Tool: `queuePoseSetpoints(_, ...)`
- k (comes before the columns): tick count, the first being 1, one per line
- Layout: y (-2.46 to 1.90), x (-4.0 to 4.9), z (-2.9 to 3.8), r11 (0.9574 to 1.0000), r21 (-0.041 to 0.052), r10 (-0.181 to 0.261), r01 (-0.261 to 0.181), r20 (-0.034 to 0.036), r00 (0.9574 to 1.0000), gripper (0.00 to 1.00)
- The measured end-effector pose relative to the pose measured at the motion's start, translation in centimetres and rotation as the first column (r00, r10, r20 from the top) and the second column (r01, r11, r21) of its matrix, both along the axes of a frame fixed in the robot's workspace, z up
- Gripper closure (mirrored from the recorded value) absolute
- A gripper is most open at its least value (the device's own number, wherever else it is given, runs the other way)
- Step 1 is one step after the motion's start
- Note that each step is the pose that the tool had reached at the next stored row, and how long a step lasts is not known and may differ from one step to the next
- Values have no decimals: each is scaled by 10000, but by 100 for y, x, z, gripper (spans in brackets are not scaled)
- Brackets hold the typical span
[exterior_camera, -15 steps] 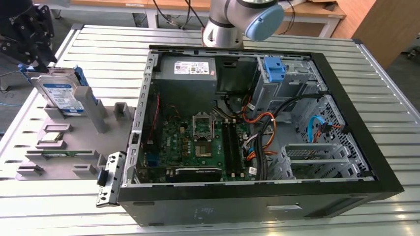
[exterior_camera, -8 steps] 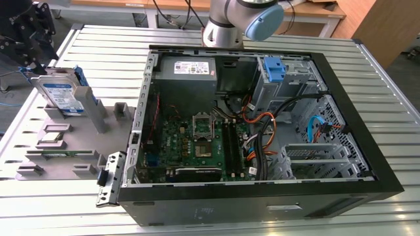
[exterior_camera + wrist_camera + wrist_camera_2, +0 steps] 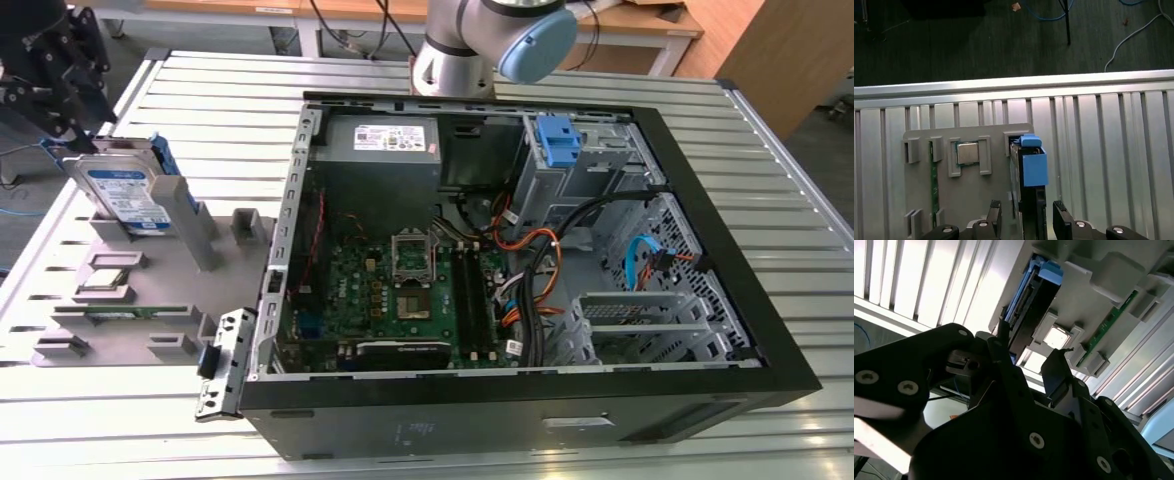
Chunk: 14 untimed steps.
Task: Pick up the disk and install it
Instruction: 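Pick up the disk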
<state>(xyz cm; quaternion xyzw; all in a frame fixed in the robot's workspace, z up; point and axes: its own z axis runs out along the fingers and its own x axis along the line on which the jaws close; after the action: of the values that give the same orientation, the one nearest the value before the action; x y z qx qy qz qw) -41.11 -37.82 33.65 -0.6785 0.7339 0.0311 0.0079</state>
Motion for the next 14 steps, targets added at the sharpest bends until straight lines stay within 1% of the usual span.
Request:
queuePoseSetpoints(7, 1, -5, -64, 9988, -41, 487, -487, 0, 9988, 47)
queuePoseSetpoints(12, 1, -7, -124, 9972, -85, 741, -741, -3, 9972, 47)
queuePoseSetpoints(14, 1, -8, -130, 9970, -87, 766, -766, -3, 9971, 47)
